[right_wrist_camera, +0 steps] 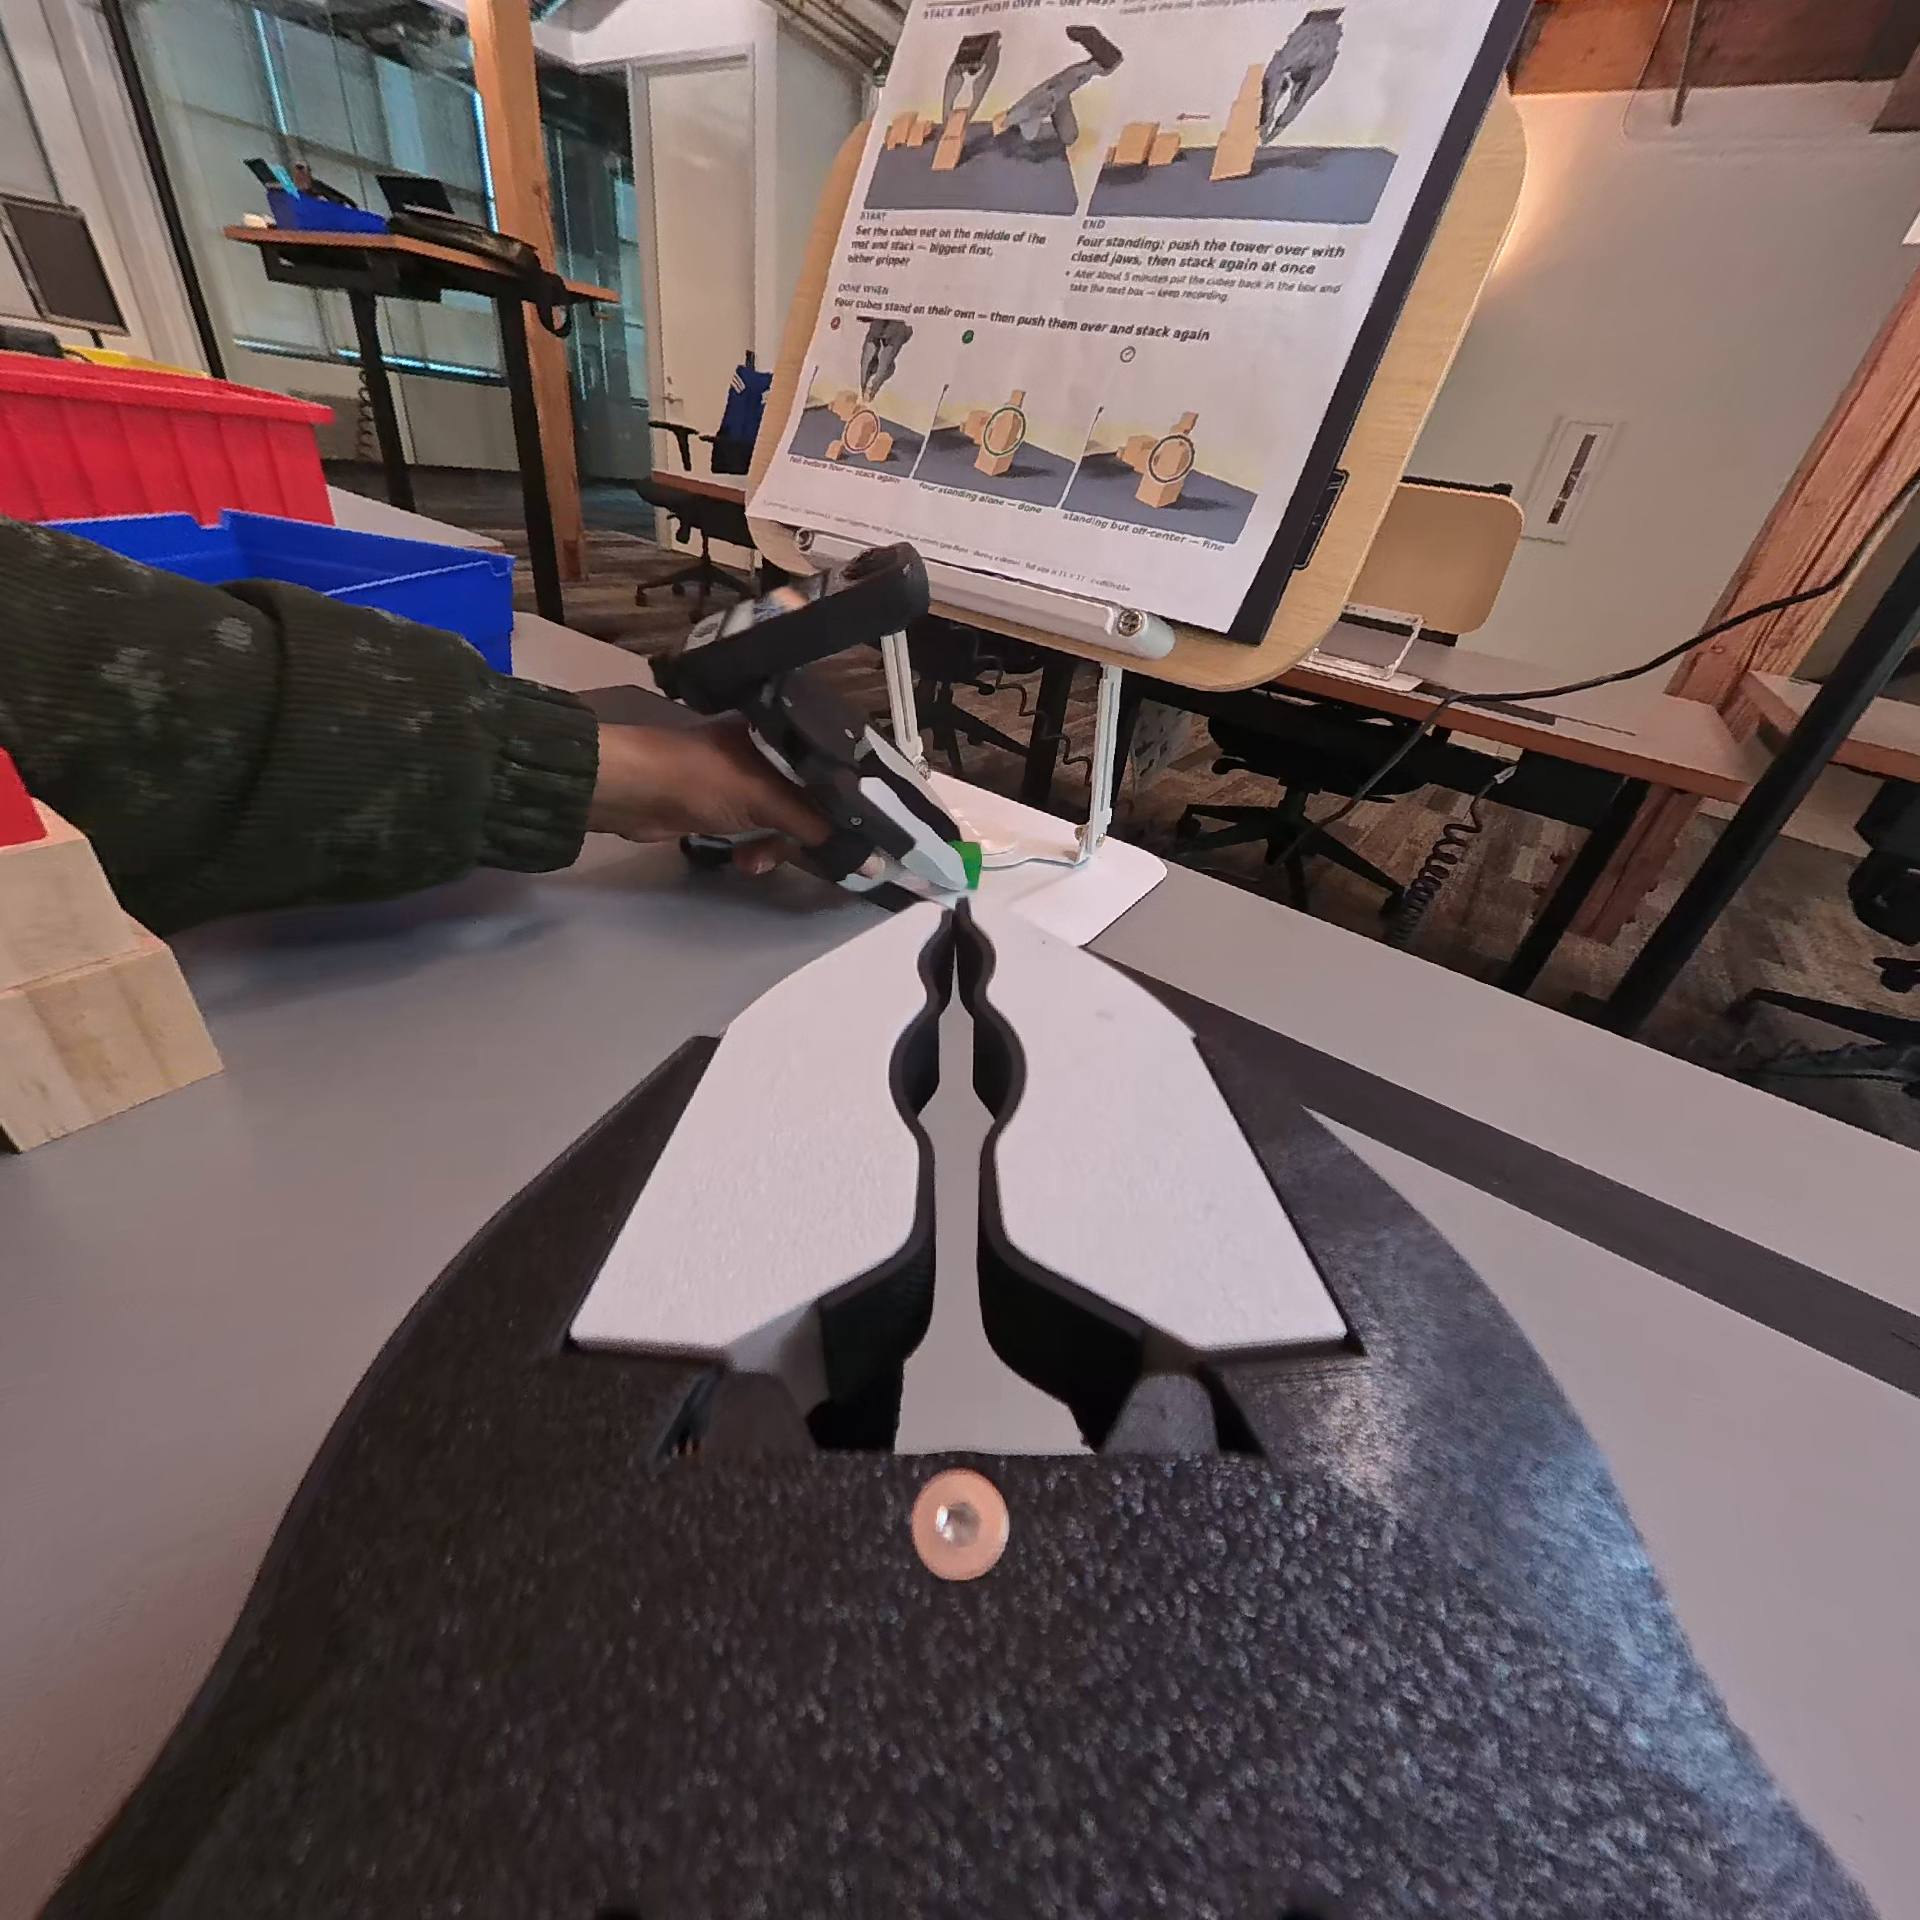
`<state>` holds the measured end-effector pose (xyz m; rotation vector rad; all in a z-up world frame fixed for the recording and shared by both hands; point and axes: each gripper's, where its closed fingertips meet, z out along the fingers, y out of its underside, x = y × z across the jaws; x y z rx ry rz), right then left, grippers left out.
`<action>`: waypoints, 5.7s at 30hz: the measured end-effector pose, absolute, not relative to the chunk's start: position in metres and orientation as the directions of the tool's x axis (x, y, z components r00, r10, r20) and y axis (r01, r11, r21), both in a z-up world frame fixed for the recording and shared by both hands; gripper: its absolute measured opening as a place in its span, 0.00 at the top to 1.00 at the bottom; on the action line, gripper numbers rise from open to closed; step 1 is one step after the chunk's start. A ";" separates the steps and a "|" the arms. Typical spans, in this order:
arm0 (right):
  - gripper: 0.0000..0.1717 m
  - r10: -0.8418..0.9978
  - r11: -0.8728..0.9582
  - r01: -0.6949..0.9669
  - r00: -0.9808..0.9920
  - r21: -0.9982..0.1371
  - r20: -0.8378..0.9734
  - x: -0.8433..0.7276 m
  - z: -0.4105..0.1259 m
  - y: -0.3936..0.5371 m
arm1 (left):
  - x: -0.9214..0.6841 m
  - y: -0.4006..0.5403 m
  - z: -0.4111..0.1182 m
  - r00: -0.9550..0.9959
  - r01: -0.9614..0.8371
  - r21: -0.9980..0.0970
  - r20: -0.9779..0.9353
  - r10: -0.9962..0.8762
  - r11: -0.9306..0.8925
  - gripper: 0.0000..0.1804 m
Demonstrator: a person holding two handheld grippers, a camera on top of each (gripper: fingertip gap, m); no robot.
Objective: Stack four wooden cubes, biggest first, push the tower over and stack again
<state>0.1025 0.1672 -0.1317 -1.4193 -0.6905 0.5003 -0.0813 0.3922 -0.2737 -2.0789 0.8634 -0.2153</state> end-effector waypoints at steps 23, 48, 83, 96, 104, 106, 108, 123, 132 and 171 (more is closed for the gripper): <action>1.00 0.725 0.071 0.088 0.680 -0.994 0.112 0.093 -0.138 0.162 | -0.139 0.128 -0.095 0.291 -0.457 -0.885 -0.053 -0.955 -0.091 0.88; 1.00 0.727 0.044 0.116 0.677 -0.992 0.111 0.090 -0.149 0.164 | -0.134 0.036 -0.159 0.223 -0.516 -0.847 0.012 -0.975 -0.129 0.88; 1.00 0.734 0.024 0.132 0.671 -0.991 0.107 0.088 -0.156 0.165 | -0.136 0.034 -0.164 0.139 -0.602 -0.796 -0.023 -0.990 -0.066 0.88; 1.00 0.735 0.019 0.138 0.669 -0.990 0.107 0.087 -0.159 0.165 | -0.137 0.034 -0.164 0.125 -0.591 -0.804 -0.018 -0.992 -0.060 0.86; 1.00 0.719 0.036 0.117 0.687 -0.992 0.107 0.092 -0.152 0.166 | -0.150 0.035 -0.124 0.265 -0.306 -0.944 0.035 -0.963 -0.119 0.85; 1.00 0.713 0.042 0.114 0.693 -0.993 0.110 0.093 -0.150 0.167 | -0.163 0.046 -0.114 0.400 -0.162 -0.979 0.049 -0.915 -0.123 0.91; 1.00 0.707 0.043 0.112 0.699 -0.993 0.110 0.095 -0.150 0.167 | -0.182 0.056 -0.112 0.568 -0.046 -0.992 0.068 -0.820 -0.114 1.00; 1.00 0.595 0.084 -0.007 0.803 -0.996 0.045 0.142 -0.105 0.150 | -0.216 0.044 -0.212 0.983 -0.151 -0.903 -0.093 -0.159 -0.403 1.00; 1.00 0.589 0.061 -0.136 0.805 -0.989 -0.075 0.170 -0.106 0.139 | -0.108 0.093 -0.209 0.853 -0.490 -0.822 -0.383 -0.356 -0.290 1.00; 1.00 0.753 0.093 0.146 0.637 -0.985 0.166 0.107 -0.154 0.121 | -0.165 0.132 -0.151 0.787 0.037 -0.996 0.077 -0.612 -0.078 1.00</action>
